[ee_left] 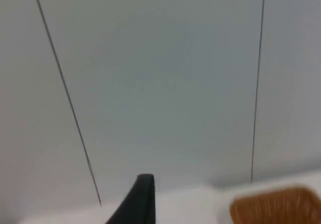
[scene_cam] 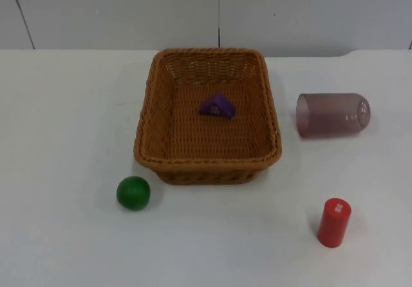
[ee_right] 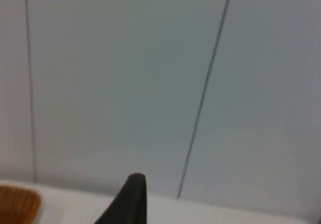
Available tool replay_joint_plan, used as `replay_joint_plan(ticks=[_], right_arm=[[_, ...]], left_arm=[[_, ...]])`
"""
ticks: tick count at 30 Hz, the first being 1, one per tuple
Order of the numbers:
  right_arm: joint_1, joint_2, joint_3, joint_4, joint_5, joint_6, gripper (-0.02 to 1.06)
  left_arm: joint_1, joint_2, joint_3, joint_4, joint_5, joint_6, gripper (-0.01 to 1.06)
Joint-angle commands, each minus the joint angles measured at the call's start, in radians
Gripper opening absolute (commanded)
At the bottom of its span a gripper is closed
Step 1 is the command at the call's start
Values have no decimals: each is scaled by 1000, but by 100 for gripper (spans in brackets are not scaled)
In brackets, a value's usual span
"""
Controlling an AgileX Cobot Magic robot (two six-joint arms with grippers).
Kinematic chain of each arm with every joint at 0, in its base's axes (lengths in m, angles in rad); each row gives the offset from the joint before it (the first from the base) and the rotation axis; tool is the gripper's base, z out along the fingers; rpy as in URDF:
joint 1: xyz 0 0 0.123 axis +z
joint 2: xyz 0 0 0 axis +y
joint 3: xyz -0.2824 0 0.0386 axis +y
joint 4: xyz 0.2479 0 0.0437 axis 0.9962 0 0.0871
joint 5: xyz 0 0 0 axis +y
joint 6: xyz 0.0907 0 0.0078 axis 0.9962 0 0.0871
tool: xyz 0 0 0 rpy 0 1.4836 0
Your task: Pick up the basket with the left hand and place the triangular block into the basket with the right hand.
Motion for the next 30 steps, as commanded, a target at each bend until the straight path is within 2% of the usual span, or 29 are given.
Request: replay_joint_plan(ticks=[1, 6, 11, 13, 16, 18, 21, 30], right_arm=[[-7, -72, -1, -39, -4, -4, 105], [-7, -182, -1, -52, 8, -4, 105], [-7, -260, -1, -45, 46, -4, 105], [-7, -279, -1, -28, 44, -4, 105], [-7, -293, -1, 24, 43, -38, 105], [-7, -295, -1, 48, 43, -57, 105], [-7, -316, -1, 118, 43, -128, 105], [-7, -476, -1, 130, 66, -110, 105]], left_arm=[[-3, -33, -28, 7, 13, -7, 105], [-3, -119, -33, 8, 13, -37, 105], [14, -233, -33, 49, 89, -54, 105], [80, -291, -33, 52, 98, -45, 105], [219, -384, -35, -36, 45, 30, 105], [244, -408, -35, -41, 56, 28, 105], [301, -465, -35, -106, 92, 103, 105], [352, -576, -35, -168, 106, 200, 105]])
